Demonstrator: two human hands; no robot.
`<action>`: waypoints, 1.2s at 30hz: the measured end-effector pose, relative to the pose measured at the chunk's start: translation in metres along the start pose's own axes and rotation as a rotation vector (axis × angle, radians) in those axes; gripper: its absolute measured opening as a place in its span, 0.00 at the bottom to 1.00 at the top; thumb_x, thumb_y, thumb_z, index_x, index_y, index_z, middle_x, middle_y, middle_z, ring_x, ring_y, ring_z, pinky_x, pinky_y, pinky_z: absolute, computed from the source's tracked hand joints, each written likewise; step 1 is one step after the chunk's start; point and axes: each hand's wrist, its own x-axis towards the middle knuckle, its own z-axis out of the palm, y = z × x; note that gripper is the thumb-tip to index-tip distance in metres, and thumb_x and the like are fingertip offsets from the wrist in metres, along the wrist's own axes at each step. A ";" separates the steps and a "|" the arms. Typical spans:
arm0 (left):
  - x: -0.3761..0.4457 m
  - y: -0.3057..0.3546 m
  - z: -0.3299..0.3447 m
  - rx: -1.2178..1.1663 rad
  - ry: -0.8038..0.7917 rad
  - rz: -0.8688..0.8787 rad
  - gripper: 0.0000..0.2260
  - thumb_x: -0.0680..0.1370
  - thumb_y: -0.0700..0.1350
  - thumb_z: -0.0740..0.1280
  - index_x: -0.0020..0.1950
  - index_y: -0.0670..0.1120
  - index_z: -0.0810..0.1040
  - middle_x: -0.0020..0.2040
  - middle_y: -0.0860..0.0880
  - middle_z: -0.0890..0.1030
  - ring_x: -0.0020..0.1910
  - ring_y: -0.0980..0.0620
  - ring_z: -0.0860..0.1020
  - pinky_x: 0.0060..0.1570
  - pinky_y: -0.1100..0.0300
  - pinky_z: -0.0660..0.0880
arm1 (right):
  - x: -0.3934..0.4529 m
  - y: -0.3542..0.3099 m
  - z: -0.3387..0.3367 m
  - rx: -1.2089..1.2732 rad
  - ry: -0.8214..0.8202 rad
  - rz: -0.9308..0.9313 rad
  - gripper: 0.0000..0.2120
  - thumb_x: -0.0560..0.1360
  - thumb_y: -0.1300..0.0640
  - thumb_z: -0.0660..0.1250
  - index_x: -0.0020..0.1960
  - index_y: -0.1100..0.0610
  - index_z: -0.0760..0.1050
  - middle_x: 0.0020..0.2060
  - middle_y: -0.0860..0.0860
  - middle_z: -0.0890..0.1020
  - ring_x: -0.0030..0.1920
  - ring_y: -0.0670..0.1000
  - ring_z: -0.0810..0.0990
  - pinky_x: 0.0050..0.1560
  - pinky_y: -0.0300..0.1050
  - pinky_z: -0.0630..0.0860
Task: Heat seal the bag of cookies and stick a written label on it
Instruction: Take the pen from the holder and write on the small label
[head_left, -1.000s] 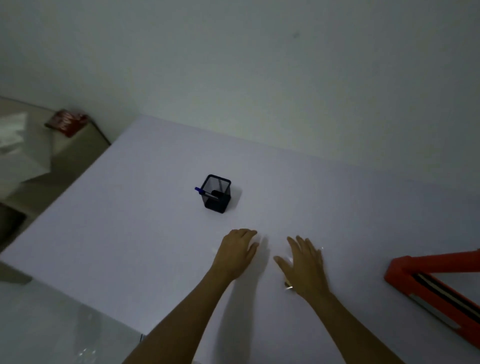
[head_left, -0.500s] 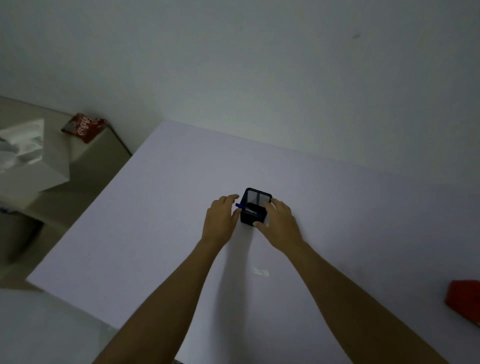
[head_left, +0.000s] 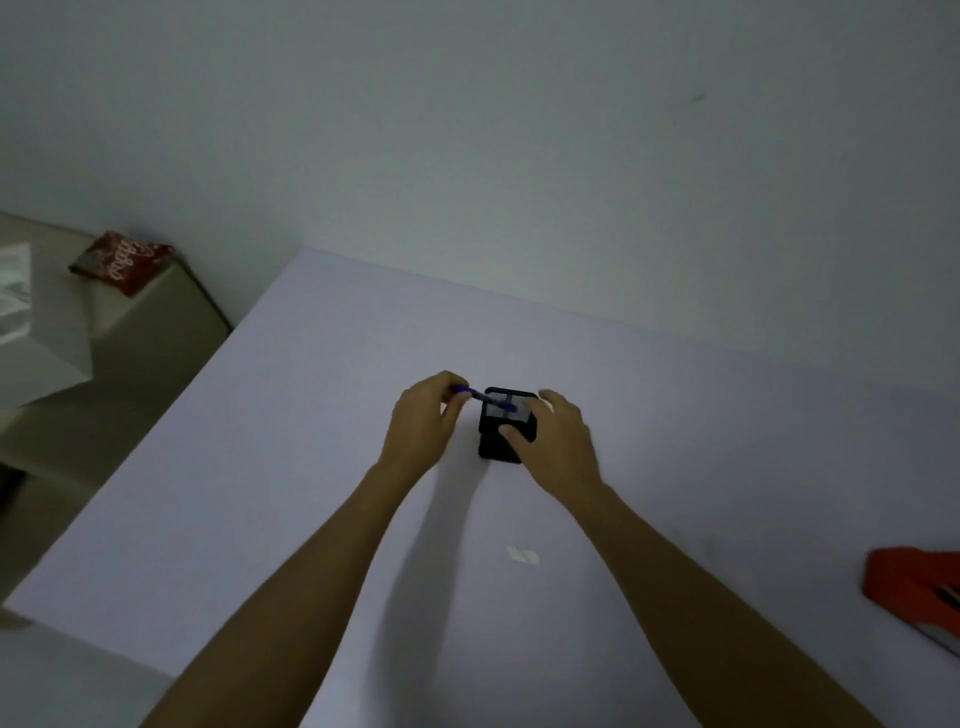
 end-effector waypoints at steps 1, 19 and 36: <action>0.001 0.008 -0.014 -0.098 0.058 -0.036 0.05 0.79 0.44 0.65 0.51 0.44 0.78 0.45 0.50 0.83 0.44 0.56 0.80 0.44 0.69 0.73 | -0.001 -0.011 -0.008 0.121 0.064 0.053 0.23 0.73 0.41 0.67 0.60 0.56 0.77 0.59 0.55 0.78 0.60 0.55 0.75 0.57 0.51 0.75; 0.001 0.091 -0.083 0.203 -0.252 0.285 0.12 0.83 0.49 0.52 0.46 0.45 0.69 0.32 0.50 0.70 0.30 0.52 0.68 0.29 0.63 0.63 | 0.003 -0.116 -0.098 1.241 0.017 0.263 0.17 0.77 0.53 0.66 0.33 0.56 0.65 0.21 0.50 0.67 0.19 0.45 0.61 0.19 0.37 0.59; -0.040 -0.011 -0.068 -0.235 -0.247 -0.292 0.06 0.75 0.48 0.70 0.50 0.48 0.82 0.41 0.48 0.81 0.39 0.53 0.78 0.41 0.62 0.71 | -0.041 -0.050 -0.083 0.845 0.295 0.020 0.12 0.79 0.51 0.64 0.45 0.61 0.76 0.30 0.57 0.79 0.24 0.47 0.76 0.24 0.38 0.72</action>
